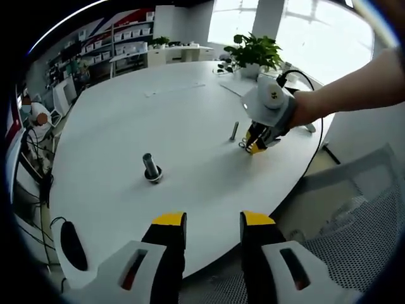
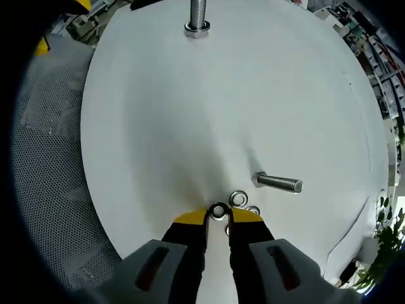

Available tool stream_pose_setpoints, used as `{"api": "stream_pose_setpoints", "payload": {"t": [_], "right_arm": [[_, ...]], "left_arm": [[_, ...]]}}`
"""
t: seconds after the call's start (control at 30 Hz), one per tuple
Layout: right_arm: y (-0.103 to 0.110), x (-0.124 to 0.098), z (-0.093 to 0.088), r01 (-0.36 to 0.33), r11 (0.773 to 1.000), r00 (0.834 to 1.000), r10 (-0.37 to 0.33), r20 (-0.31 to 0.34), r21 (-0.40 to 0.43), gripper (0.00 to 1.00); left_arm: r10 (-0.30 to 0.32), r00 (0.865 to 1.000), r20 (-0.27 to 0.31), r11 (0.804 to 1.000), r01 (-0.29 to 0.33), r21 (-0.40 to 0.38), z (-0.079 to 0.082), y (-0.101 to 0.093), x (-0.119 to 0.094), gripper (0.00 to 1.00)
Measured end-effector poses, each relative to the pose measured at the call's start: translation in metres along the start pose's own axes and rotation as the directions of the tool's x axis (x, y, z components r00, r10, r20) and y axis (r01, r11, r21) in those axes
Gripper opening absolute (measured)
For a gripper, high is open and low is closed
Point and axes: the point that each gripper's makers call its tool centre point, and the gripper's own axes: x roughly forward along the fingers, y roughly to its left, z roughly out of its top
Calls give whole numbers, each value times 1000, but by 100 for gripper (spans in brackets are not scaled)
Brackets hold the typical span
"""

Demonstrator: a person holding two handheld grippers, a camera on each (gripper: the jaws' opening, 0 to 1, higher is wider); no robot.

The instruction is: Place the washer onto the threaded stud by aligning its center hole with the stud, sliding it down to the base, and recovering from edge contact or off-axis alignment until the washer reaches the visible bottom stop.

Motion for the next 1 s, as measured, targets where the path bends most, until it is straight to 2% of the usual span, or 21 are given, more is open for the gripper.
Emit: {"api": "stream_pose_setpoints", "payload": {"t": [0.23,0.37,0.43,0.7,0.8,0.9,1.0], "right_arm": [[0,-1,-2,-2,999,998,-1,64,42,15],[-3,-1,-3,-4,989,992,-16,128,151,15],[-4,-1,-4,0,984,988,-27,151,177,15],[-6,-2,-5,-10,966,981,-41,190,260,14],[-5,-3,-7,-21,958,982,-34,184,287,13],[-8,-10,-2,-30,947,973,-45,225,321,13],[-12,-20,0,-26,946,969,-56,242,324,13]], "left_arm": [[1,1000,-10,1000,-1,5,-2,1,0,31],[1,1000,2,1000,-1,-1,1,1,-1,31],[0,1000,-3,1000,0,1,-1,1,-1,31],[0,1000,-1,1000,0,0,0,1,0,32],[0,1000,-3,1000,0,0,-1,0,0,32],[2,1000,-4,1000,-2,0,-1,1,0,32],[4,1000,1,1000,-4,-2,0,2,0,32]]}}
